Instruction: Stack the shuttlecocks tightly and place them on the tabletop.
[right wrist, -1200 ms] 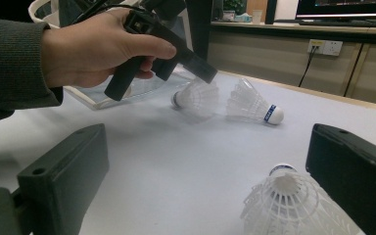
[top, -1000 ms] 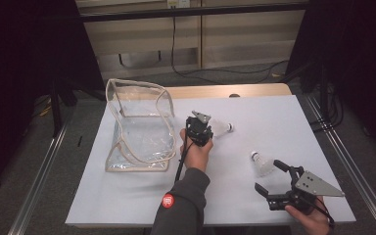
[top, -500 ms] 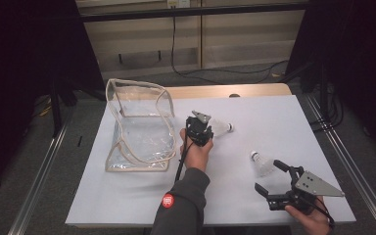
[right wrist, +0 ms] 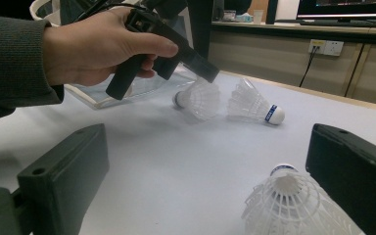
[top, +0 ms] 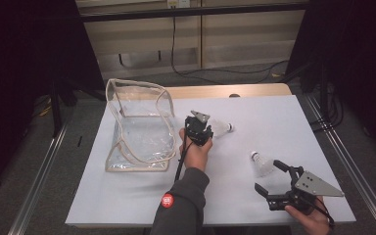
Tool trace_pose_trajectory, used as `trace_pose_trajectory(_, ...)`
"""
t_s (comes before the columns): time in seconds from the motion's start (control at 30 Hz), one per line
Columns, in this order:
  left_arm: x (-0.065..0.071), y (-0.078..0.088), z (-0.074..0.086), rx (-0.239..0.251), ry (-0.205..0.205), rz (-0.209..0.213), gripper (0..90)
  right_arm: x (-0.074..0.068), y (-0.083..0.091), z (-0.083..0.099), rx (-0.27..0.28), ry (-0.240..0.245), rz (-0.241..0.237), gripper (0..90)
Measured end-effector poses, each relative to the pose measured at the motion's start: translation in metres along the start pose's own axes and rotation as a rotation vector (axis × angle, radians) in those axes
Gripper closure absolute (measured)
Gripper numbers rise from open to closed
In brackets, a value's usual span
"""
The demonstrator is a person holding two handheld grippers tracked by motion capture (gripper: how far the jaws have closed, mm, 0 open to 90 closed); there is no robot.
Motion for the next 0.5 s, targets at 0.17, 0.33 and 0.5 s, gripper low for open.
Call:
trace_pose_trajectory(0.17,0.0000,-0.0003,-0.0006,0.003,-0.001,0.001,66.5,-0.0002,-0.0001,0.0000,0.000,-0.001,-0.001,1.8)
trace_pose_trajectory(0.33,-0.0011,-0.0007,-0.0011,0.004,0.001,-0.004,66.3,-0.0003,0.0000,0.0000,0.000,0.000,-0.002,1.8)
trace_pose_trajectory(0.5,-0.0008,-0.0019,-0.0011,0.008,0.012,-0.008,64.5,0.0003,0.0002,0.0002,0.000,0.000,-0.002,1.8)
Point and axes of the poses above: each handheld gripper's, and its own axes: y roughly backward along the jaws, z roughly out of its underside, x roughly to its right, the point moved 8 cm from there along -y, roughly forward along the jaws, and after that the axes turned 5 degrees about y, right-handed, at the moved point
